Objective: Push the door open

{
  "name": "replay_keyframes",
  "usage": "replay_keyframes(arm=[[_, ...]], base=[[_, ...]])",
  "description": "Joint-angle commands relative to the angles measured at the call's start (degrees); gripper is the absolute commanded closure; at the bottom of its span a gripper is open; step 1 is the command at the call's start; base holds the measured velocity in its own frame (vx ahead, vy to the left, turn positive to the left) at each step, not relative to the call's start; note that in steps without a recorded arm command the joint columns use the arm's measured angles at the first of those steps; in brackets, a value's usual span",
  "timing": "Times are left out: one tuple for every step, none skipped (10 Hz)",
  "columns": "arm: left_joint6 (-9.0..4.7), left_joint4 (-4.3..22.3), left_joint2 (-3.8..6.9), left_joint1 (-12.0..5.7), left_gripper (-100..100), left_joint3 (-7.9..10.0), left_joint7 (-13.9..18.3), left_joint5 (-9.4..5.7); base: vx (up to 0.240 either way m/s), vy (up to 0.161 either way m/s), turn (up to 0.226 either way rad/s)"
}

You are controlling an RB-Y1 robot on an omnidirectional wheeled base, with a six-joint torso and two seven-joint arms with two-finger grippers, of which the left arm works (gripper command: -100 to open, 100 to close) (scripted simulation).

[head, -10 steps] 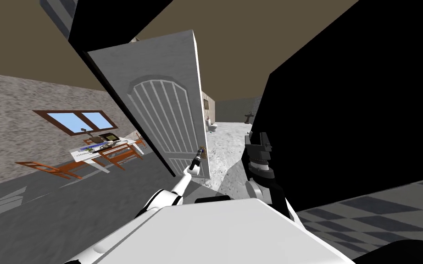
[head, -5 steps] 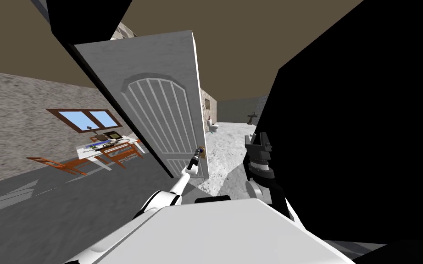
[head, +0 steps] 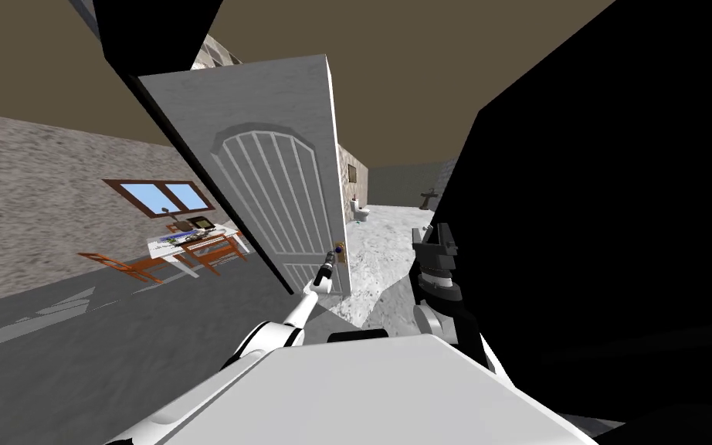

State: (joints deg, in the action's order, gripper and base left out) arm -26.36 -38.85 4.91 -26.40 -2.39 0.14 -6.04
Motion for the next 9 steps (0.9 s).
replay_keyframes(arm=[[0.10,-0.1,-0.24,-0.03,-100,-0.03,0.1,-0.08],[0.17,-0.1,-0.42,-0.03,-100,-0.05,0.1,-0.12],[0.24,-0.2,-0.64,-0.04,-100,-0.08,0.2,-0.17],[0.31,-0.3,-0.87,-0.04,-100,-0.10,0.2,-0.22],[0.39,-0.4,-1.19,-0.05,-100,-0.13,0.3,-0.27],[0.43,-0.4,-1.41,-0.05,-100,-0.14,0.3,-0.30],[0.25,-0.1,-1.25,-0.19,-100,-0.12,0.3,-0.29],[0.12,0.0,-1.00,-0.19,-100,0.03,0.2,-0.32],[0.09,0.0,-0.93,-0.19,-100,0.07,0.2,-0.33]], base=[[-0.212,-0.006,0.038],[-0.192,-0.016,0.024],[-0.203,-0.021,0.031],[-0.189,-0.034,0.030],[-0.233,-0.074,0.029],[-0.252,-0.047,0.029],[-0.105,-0.013,0.002],[0.084,-0.029,-0.026],[0.173,-0.041,-0.016]])
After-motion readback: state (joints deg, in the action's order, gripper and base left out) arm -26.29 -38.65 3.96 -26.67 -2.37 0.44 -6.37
